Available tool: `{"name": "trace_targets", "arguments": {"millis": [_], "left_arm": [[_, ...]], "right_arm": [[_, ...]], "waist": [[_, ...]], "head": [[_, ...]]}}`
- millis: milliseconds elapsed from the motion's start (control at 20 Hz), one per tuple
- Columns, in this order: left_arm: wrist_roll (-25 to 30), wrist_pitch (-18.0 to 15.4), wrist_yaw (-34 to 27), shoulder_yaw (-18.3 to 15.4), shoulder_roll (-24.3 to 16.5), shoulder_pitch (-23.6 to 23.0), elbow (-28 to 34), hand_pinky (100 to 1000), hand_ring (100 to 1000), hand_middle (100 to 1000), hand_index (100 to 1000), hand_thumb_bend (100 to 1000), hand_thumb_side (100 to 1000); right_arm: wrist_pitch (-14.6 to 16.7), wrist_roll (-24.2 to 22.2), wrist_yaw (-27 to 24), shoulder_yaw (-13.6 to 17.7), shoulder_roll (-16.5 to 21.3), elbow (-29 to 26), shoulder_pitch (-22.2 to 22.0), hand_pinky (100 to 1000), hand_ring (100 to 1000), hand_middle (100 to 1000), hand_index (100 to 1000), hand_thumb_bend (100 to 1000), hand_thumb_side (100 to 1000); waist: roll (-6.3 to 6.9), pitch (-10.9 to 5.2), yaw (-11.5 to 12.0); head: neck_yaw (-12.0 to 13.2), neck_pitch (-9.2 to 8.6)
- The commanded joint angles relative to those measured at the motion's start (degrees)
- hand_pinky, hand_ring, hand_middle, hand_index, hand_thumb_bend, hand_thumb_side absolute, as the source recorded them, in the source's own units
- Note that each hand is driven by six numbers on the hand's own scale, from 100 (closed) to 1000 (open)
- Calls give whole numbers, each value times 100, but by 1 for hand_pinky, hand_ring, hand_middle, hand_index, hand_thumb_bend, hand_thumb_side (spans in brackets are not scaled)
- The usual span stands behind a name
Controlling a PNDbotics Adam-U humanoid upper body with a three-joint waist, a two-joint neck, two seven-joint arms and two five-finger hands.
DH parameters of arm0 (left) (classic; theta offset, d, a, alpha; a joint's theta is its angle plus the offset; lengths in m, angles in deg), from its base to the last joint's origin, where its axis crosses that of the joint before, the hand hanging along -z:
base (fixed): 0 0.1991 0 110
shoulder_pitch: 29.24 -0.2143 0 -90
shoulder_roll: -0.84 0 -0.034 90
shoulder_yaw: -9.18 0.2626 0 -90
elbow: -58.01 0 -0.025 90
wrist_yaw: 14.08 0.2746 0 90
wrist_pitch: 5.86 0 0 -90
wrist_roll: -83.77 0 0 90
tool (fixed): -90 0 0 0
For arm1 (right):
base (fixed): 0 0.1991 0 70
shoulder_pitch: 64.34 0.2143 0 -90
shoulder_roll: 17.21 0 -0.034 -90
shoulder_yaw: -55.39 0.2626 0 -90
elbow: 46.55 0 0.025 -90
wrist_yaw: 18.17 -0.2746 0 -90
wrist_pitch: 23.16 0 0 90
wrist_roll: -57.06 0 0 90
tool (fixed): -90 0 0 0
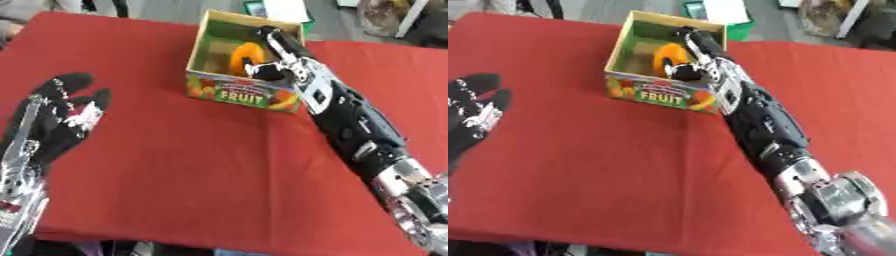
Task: Pick up objects on the table and place them in the box.
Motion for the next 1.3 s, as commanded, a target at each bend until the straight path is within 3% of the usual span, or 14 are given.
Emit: {"name": "trace_targets", "arguments": {"millis": [50,150,200,250,400,450,500,550,850,1050,1300], "left_arm": [[6,-20,4,-18,-45,56,52,811,866,755,696,475,393],[-1,-22,4,-25,-50,44,47,811,866,755,696,473,393],[-6,-23,4,-30,-52,39,45,811,866,755,696,473,394],[-12,-22,3,-35,-55,30,42,811,866,755,696,472,393],[-43,-25,5,-63,-63,-4,27,811,867,756,696,471,394],[-57,-27,6,-76,-65,-22,20,811,867,756,696,471,394],[-73,-30,7,-91,-70,-41,13,811,867,756,696,458,397],[-92,-33,9,-108,-77,-56,9,811,867,756,696,470,394],[-218,-54,16,-224,-113,-128,8,811,867,755,695,467,394],[-303,-69,16,-302,-122,-186,-4,811,867,756,695,466,394],[-371,-88,17,-359,-127,-235,-18,811,868,756,694,464,395]], "right_arm": [[-96,204,-186,9,221,-396,133,789,888,924,919,217,287],[-149,349,-342,-8,281,-566,133,779,881,909,910,191,268],[-170,404,-442,-20,314,-658,126,763,865,871,899,100,322],[-191,463,-560,-32,359,-770,116,751,851,836,891,103,212],[-233,609,-1069,-98,515,-1194,25,693,787,736,816,100,100],[-231,655,-1304,-127,580,-1366,-31,676,772,710,802,100,100],[-227,700,-1584,-166,661,-1564,-107,668,764,695,794,100,171],[-227,746,-1904,-204,753,-1789,-208,658,756,682,786,100,100],[-519,1133,-3805,-260,1309,-3346,-1111,638,750,668,774,100,129],[-666,1346,-4418,-82,1455,-4214,-1858,637,759,678,776,100,172],[-721,1610,-4756,169,1391,-4836,-2628,632,758,674,777,100,202]], "waist": [[23,-107,-23],[21,-118,-53],[21,-122,-70],[21,-129,-97],[29,-143,-198],[35,-148,-239],[42,-151,-278],[50,-151,-321],[88,-138,-534],[103,-125,-681],[120,-112,-811]], "head": [[32,-59],[55,-60],[63,-60],[76,-59],[147,-51],[180,-48],[214,-41],[251,-38],[389,-39],[441,-35],[492,-33]]}}
